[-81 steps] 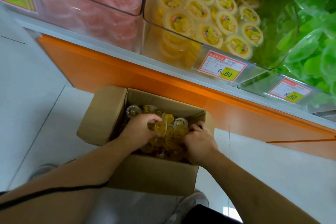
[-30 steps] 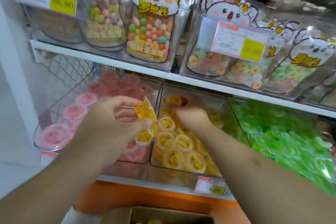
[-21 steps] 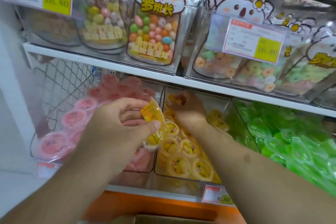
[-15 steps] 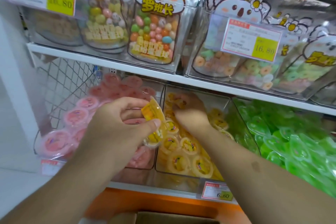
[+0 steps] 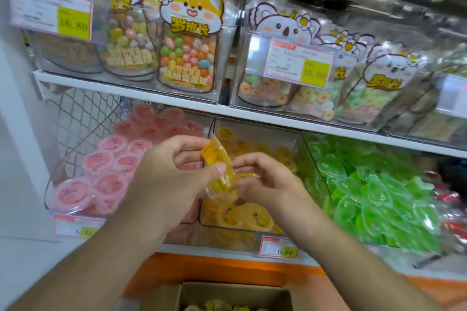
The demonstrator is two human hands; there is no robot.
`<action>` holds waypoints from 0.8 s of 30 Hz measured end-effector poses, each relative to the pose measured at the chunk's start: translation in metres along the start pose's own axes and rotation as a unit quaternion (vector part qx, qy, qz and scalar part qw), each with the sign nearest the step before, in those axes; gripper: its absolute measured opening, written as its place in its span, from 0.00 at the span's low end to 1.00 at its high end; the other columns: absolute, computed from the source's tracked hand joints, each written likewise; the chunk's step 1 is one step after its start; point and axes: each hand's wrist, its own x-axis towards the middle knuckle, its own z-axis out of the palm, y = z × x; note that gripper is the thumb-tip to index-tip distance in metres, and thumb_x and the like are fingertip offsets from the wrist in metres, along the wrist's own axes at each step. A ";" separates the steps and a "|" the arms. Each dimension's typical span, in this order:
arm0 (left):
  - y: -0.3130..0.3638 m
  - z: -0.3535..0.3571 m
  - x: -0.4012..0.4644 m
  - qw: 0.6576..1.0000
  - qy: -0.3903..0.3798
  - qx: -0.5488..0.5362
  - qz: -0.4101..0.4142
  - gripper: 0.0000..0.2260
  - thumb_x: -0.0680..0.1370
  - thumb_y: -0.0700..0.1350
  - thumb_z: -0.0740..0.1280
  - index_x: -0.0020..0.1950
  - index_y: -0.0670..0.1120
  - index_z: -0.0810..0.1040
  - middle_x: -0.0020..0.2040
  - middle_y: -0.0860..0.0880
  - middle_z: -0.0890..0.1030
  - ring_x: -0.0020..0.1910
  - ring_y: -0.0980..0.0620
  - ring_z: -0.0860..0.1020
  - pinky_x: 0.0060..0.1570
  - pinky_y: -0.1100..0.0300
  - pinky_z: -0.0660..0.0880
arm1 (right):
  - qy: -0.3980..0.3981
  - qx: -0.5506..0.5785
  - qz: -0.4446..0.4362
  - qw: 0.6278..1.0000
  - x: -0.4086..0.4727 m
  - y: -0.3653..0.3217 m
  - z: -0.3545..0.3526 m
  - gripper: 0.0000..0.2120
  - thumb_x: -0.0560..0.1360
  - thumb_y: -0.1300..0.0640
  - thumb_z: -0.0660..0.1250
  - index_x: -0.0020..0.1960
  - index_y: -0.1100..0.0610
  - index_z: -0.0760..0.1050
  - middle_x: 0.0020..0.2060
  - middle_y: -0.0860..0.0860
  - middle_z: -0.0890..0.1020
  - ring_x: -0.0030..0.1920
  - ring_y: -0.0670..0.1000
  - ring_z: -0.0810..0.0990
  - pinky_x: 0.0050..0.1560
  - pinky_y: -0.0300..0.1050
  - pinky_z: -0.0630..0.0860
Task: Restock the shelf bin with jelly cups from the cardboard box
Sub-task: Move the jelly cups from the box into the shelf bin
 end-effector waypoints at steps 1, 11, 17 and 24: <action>0.000 0.005 -0.002 1.000 -0.006 -0.003 -0.006 0.17 0.68 0.47 0.83 0.53 0.59 0.84 0.50 0.55 0.88 0.54 0.51 0.86 0.49 0.43 0.84 | -0.003 -0.004 0.004 1.000 -0.011 -0.004 0.002 0.16 0.75 0.67 0.76 0.60 0.56 0.79 0.53 0.54 0.82 0.44 0.52 0.84 0.41 0.43 0.81; 0.004 0.041 -0.027 0.993 -0.048 -0.099 -0.045 0.18 0.73 0.41 0.79 0.62 0.46 0.80 0.51 0.46 0.87 0.50 0.46 0.87 0.45 0.50 0.83 | 0.111 -0.224 -0.059 0.966 -0.052 0.002 -0.009 0.21 0.70 0.50 0.82 0.56 0.46 0.75 0.46 0.49 0.80 0.37 0.50 0.82 0.39 0.53 0.83; 0.001 0.039 -0.020 0.993 -0.041 -0.107 -0.038 0.22 0.72 0.36 0.78 0.65 0.43 0.78 0.59 0.41 0.84 0.52 0.43 0.87 0.48 0.50 0.85 | 0.114 -0.124 -0.048 0.985 -0.053 0.008 -0.032 0.15 0.74 0.54 0.79 0.58 0.45 0.79 0.43 0.48 0.79 0.38 0.47 0.82 0.44 0.50 0.84; 0.002 0.046 -0.013 0.993 -0.094 0.026 0.059 0.23 0.71 0.34 0.80 0.57 0.59 0.85 0.47 0.51 0.79 0.42 0.56 0.82 0.51 0.50 0.85 | 0.126 0.049 0.009 0.991 -0.040 0.008 -0.042 0.11 0.86 0.55 0.63 0.58 0.56 0.83 0.50 0.57 0.87 0.50 0.58 0.86 0.48 0.53 0.83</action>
